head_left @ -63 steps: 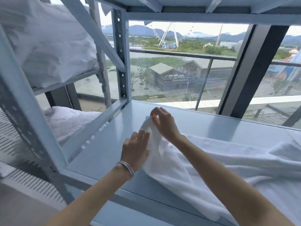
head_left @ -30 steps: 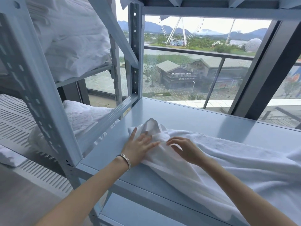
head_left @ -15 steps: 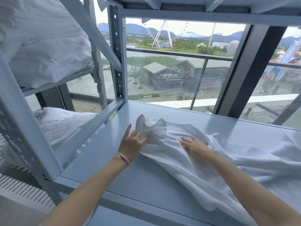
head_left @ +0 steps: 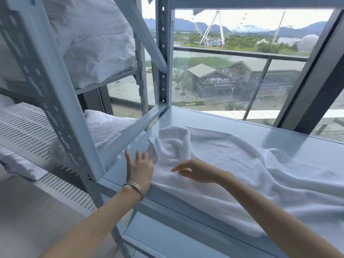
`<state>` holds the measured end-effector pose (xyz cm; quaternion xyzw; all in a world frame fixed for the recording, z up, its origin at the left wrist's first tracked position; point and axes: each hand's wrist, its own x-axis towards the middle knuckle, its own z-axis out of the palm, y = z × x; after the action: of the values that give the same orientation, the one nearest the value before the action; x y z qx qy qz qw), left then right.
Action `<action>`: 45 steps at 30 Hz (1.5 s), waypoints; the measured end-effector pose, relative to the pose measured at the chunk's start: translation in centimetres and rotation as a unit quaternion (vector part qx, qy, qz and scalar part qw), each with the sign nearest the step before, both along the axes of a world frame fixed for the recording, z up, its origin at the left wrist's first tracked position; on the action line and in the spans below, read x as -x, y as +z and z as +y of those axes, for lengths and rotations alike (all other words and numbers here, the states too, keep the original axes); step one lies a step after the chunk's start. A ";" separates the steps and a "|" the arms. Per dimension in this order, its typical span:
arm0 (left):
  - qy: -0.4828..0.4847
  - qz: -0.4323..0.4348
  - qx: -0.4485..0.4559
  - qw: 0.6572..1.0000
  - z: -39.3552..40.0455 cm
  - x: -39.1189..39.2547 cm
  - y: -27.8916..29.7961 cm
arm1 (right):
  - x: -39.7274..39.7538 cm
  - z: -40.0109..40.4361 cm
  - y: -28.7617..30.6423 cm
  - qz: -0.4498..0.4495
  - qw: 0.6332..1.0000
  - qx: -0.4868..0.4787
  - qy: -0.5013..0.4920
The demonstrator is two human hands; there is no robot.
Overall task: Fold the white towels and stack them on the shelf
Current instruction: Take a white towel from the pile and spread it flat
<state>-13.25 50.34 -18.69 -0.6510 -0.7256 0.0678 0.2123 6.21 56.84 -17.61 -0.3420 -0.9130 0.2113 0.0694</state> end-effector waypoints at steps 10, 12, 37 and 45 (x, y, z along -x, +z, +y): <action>-0.321 -0.039 -0.035 0.946 1.1 -1.6 -2.6 | -2.2 0.0 -1.5 -0.101 0.988 -0.115 0.003; -0.315 -0.031 -0.016 0.948 1.5 -2.1 -2.8 | -2.8 -0.2 -1.0 -0.086 0.993 -0.077 0.035; -0.166 -0.135 0.088 0.973 2.0 1.5 -1.9 | -0.3 5.9 -2.9 -0.195 0.971 -0.128 -0.048; -0.113 -0.072 0.097 0.986 2.9 1.8 -0.4 | -4.8 4.9 -0.8 -0.173 0.981 -0.082 -0.029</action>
<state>-15.05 53.22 -19.06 -0.7492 -0.6511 0.0664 0.1018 10.98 61.71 -18.42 -0.3931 -0.9150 0.0714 -0.0561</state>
